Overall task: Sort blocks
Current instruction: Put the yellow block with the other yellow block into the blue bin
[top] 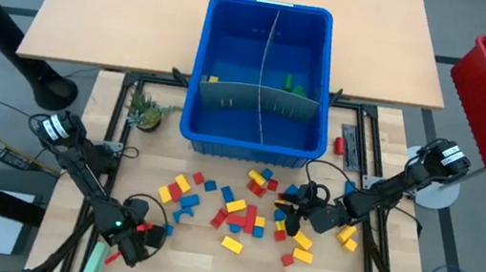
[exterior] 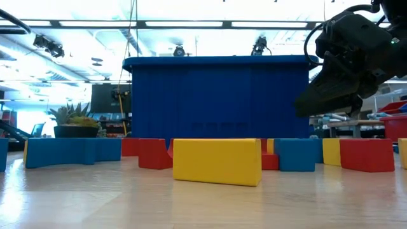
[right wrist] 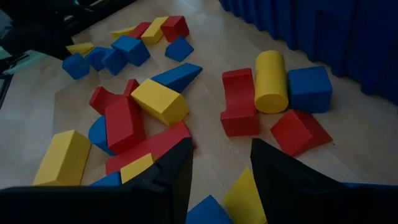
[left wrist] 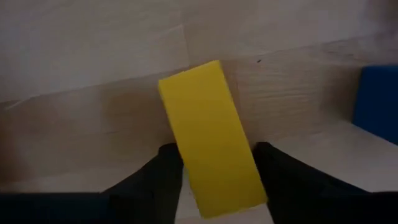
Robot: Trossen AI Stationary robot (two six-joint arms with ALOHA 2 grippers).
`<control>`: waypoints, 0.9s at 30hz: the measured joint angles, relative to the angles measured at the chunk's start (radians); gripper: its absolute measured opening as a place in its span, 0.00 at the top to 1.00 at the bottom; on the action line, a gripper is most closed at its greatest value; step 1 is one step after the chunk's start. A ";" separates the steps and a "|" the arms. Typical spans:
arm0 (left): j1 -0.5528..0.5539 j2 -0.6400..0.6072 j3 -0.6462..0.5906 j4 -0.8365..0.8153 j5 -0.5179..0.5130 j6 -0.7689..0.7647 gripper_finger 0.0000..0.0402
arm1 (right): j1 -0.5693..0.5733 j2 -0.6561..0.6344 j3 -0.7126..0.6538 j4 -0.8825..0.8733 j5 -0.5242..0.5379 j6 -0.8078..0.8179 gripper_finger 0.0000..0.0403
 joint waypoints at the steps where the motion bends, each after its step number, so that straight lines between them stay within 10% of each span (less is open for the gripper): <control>1: 0.000 0.000 0.000 -0.001 0.000 0.013 0.57 | 0.000 0.000 0.000 0.000 0.000 0.000 0.63; 15: 0.029 -0.109 0.144 -0.139 -0.098 0.285 0.65 | -0.010 0.000 0.000 0.009 0.009 -0.002 0.63; 27: 0.257 -0.264 0.525 -0.582 -0.662 0.734 0.65 | -0.047 0.000 0.000 0.035 0.009 -0.010 0.63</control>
